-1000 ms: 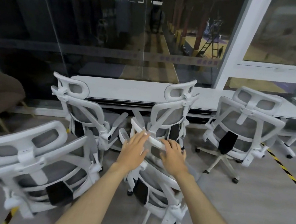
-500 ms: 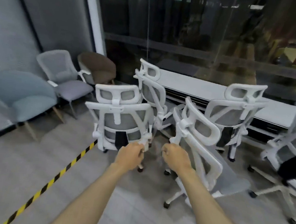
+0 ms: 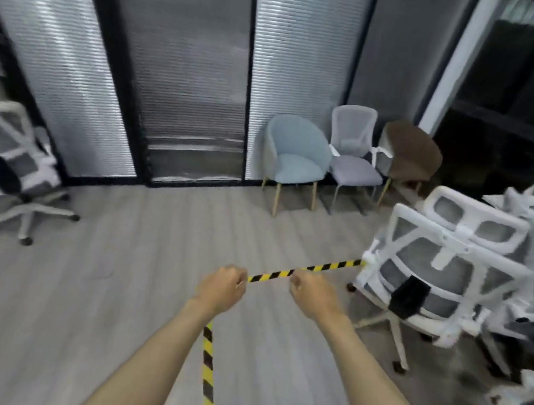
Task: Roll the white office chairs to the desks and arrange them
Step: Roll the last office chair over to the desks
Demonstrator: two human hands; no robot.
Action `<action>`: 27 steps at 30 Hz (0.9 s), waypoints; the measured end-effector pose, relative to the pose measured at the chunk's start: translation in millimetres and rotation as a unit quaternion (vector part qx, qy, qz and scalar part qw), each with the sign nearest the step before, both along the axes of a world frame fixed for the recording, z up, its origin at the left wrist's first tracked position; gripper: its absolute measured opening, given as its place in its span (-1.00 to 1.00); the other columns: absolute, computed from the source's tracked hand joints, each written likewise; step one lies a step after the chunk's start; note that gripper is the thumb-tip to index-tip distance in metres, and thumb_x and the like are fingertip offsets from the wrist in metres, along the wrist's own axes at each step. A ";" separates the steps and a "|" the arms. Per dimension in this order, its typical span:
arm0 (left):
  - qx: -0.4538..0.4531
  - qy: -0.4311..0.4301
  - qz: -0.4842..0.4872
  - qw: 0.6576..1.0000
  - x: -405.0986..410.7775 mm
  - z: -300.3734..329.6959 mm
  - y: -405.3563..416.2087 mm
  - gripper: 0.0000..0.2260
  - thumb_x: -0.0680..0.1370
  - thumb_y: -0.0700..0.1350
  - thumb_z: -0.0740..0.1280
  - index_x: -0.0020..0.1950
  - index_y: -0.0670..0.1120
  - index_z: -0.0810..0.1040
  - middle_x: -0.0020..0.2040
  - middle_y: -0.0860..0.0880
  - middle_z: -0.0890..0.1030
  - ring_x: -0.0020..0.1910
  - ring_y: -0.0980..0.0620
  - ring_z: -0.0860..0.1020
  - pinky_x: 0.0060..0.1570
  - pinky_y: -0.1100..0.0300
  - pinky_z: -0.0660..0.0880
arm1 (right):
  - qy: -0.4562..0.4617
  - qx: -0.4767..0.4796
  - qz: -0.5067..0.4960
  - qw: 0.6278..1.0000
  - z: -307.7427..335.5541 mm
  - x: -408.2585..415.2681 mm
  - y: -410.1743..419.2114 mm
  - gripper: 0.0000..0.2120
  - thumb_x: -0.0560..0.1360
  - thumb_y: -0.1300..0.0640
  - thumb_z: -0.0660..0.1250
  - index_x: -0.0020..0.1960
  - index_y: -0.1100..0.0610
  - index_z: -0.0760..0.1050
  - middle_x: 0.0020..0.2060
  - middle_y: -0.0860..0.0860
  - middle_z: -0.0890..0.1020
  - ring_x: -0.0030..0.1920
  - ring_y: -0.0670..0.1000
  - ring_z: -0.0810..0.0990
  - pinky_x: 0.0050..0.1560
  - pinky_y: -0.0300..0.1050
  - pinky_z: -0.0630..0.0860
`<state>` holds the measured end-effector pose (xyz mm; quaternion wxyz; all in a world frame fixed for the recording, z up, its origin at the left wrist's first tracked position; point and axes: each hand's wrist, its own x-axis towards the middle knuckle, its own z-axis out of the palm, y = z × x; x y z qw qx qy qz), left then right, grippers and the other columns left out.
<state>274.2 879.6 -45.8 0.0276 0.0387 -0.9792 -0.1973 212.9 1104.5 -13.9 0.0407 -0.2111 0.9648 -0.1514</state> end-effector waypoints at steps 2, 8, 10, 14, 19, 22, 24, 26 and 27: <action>-0.001 -0.008 0.047 0.999 27.9 -5.7 -75.7 -0.86 0.60 -0.08 0.24 0.03 -0.01 0.60 0.02 -0.02 0.62 0.02 -0.11 0.59 -0.05 0.03 0.54 | -0.009 0.001 0.048 0.999 -3.6 8.1 -82.6 -0.82 0.64 0.04 0.17 -0.09 0.05 0.44 -0.19 0.01 0.55 -0.14 0.17 0.59 -0.18 0.06 0.55; -0.032 -0.016 0.161 0.986 111.7 -12.9 -290.0 -0.84 0.61 -0.02 0.25 0.11 0.04 0.58 0.10 0.03 0.63 0.07 -0.07 0.61 -0.06 0.08 0.51 | -0.013 -0.010 0.143 0.990 -12.4 40.3 -307.7 -0.76 0.64 0.06 0.17 0.13 0.06 0.60 0.03 0.03 0.68 0.03 0.15 0.63 -0.07 -0.02 0.55; -0.031 -0.016 0.196 0.980 138.8 -10.7 -347.3 -0.83 0.60 -0.02 0.25 0.13 0.03 0.58 0.10 0.03 0.63 0.08 -0.06 0.61 -0.08 0.11 0.48 | -0.019 -0.010 0.182 0.983 -12.3 52.1 -373.3 -0.75 0.63 0.05 0.17 0.13 0.07 0.60 0.02 0.03 0.69 0.00 0.13 0.63 -0.05 0.02 0.59; 0.003 -0.020 0.252 0.967 175.9 -13.7 -441.7 -0.83 0.59 -0.04 0.26 0.10 0.00 0.61 0.07 -0.03 0.65 0.07 -0.12 0.62 0.01 0.00 0.57 | -0.041 -0.005 0.233 0.972 -8.8 69.3 -489.3 -0.78 0.62 0.03 0.19 0.10 0.04 0.59 0.01 0.02 0.69 -0.01 0.14 0.64 -0.06 0.04 0.61; 0.044 -0.015 0.327 0.944 190.0 -22.9 -542.8 -0.83 0.59 -0.04 0.26 0.09 0.04 0.62 0.11 0.01 0.65 0.06 -0.07 0.63 -0.02 0.07 0.56 | -0.052 -0.015 0.274 0.960 -11.0 64.6 -615.2 -0.80 0.60 0.02 0.23 0.09 0.00 0.61 0.03 -0.01 0.70 0.04 0.12 0.65 -0.08 -0.07 0.54; 0.059 -0.023 0.353 0.933 182.9 -29.3 -602.2 -0.85 0.58 -0.02 0.27 0.09 0.08 0.61 0.10 0.05 0.65 0.03 -0.03 0.63 -0.04 0.08 0.56 | -0.057 -0.021 0.286 0.956 -17.7 45.1 -684.4 -0.80 0.58 0.04 0.24 0.07 -0.01 0.63 0.02 -0.02 0.71 0.03 0.12 0.65 -0.05 -0.05 0.56; 0.057 -0.027 0.365 0.929 172.5 -31.8 -644.4 -0.85 0.57 0.00 0.27 0.08 0.09 0.60 0.09 0.06 0.65 0.02 -0.02 0.63 -0.02 0.06 0.57 | -0.052 -0.024 0.297 0.953 -21.7 28.0 -732.1 -0.80 0.59 0.05 0.24 0.08 0.01 0.63 0.04 0.00 0.70 0.05 0.14 0.64 -0.07 -0.07 0.52; 0.055 -0.032 0.374 0.925 156.0 -31.3 -694.3 -0.85 0.57 -0.02 0.27 0.09 0.09 0.60 0.10 0.06 0.65 0.05 -0.03 0.63 0.00 0.07 0.56 | -0.050 -0.033 0.302 0.951 -27.9 7.1 -787.2 -0.80 0.59 0.07 0.24 0.07 0.03 0.63 0.05 0.02 0.68 0.06 0.14 0.63 -0.10 -0.08 0.47; 0.049 -0.039 0.376 0.924 146.7 -28.4 -719.8 -0.84 0.58 -0.02 0.27 0.10 0.08 0.60 0.11 0.06 0.65 0.08 -0.03 0.62 -0.01 0.10 0.54 | -0.048 -0.038 0.304 0.951 -29.8 -3.6 -814.5 -0.80 0.60 0.07 0.23 0.07 0.04 0.63 0.05 0.03 0.66 0.06 0.15 0.63 -0.09 -0.07 0.48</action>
